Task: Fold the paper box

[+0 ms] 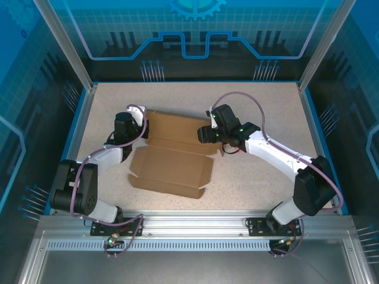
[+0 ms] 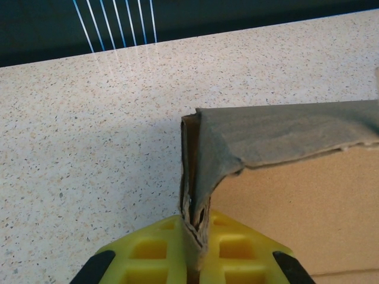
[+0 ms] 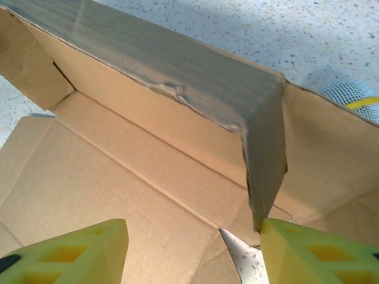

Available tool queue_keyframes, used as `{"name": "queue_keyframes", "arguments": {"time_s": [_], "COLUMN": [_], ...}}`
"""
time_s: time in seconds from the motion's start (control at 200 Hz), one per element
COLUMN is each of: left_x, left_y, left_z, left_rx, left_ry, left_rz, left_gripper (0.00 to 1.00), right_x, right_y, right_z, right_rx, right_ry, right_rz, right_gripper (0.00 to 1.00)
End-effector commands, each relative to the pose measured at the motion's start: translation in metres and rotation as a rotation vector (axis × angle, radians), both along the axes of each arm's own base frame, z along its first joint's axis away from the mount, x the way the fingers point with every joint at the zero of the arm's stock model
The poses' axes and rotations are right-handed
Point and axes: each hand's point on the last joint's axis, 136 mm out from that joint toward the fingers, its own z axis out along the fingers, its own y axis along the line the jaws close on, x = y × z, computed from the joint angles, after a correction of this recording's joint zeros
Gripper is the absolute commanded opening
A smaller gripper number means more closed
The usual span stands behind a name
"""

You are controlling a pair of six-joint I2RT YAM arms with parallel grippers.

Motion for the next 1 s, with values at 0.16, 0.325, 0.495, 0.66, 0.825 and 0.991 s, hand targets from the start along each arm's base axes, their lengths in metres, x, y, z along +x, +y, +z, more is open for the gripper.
{"name": "queue_keyframes", "arguments": {"time_s": [0.16,0.325,0.495,0.66,0.825,0.991], "left_x": [-0.001,-0.001,-0.001,-0.001,-0.001,-0.001], "left_y": [-0.001,-0.002,-0.002,-0.002,-0.002,-0.002], "left_z": [0.013,0.013,0.013,0.013,0.013,0.013], "left_rx": [-0.022,-0.022,-0.027,-0.024,-0.026,-0.028], "left_ry": [-0.049,-0.048,-0.048,-0.047,-0.047,-0.047], "left_rz": [0.001,-0.001,-0.002,-0.001,-0.002,-0.003], "left_gripper": [0.0,0.0,0.0,0.0,0.0,0.0], "right_x": [-0.029,-0.042,-0.046,-0.045,-0.039,-0.036], "right_y": [-0.012,-0.005,-0.007,-0.009,-0.004,-0.006], "right_z": [-0.02,-0.051,-0.076,-0.095,-0.109,-0.128], "right_rx": [-0.13,-0.15,-0.199,-0.188,-0.172,-0.167], "right_ry": [-0.016,0.016,0.03,0.043,0.056,0.071], "right_rz": [-0.022,-0.037,-0.082,-0.12,-0.145,-0.175], "right_gripper": [0.63,0.64,0.65,0.65,0.66,0.69]}}
